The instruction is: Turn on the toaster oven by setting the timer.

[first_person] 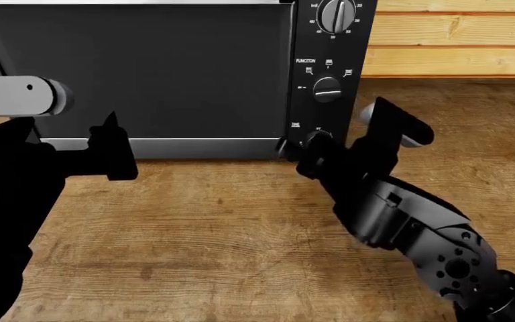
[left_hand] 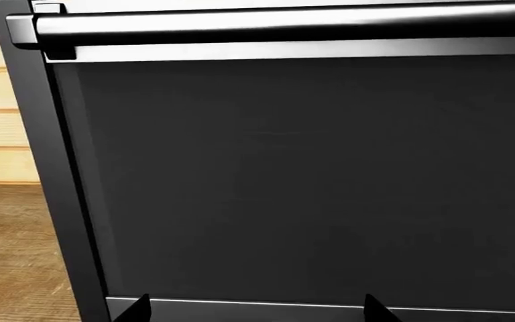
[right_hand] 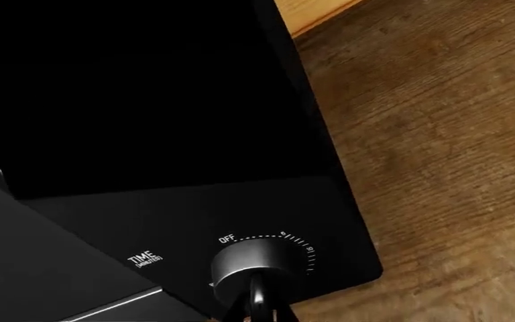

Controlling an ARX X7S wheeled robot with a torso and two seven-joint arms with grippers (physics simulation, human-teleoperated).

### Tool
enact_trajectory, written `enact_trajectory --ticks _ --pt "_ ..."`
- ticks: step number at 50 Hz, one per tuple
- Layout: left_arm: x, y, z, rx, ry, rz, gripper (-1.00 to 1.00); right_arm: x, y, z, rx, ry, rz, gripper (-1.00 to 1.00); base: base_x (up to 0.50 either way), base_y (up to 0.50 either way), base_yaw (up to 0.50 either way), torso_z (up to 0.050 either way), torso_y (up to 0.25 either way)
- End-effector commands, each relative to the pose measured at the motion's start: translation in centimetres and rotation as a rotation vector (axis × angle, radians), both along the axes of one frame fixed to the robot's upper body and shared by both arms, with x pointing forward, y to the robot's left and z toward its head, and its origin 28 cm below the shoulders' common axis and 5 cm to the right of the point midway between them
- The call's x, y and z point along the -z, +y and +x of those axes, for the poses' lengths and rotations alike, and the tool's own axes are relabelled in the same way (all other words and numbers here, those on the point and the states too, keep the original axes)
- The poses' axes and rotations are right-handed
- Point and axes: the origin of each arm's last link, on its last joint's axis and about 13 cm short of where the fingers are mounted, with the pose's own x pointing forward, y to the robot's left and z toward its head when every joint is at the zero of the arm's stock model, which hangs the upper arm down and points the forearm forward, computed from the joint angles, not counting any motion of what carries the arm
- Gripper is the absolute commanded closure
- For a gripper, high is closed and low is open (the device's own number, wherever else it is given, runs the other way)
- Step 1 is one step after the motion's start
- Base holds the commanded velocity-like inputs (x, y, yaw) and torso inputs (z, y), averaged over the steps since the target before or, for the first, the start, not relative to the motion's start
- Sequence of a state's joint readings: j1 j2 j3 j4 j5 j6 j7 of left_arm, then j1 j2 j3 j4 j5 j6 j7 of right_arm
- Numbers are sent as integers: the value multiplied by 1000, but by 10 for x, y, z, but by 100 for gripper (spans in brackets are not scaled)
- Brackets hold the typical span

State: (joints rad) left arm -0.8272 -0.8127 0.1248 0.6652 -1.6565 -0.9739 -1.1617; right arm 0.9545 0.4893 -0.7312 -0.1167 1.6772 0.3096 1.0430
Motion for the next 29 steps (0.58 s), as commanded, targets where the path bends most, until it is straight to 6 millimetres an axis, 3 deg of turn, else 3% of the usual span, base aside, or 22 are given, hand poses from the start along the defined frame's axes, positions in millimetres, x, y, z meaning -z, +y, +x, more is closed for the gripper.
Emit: enact_trajectory --ticks 1,29 --pt "0 0 2 -1 1 -2 -100 0 14 -1 -158 22 195 100 14 6 15 0 0" --pt "0 -1 3 1 3 0 -100 -7 11 -4 -233 13 333 100 13 7 16 -1 0"
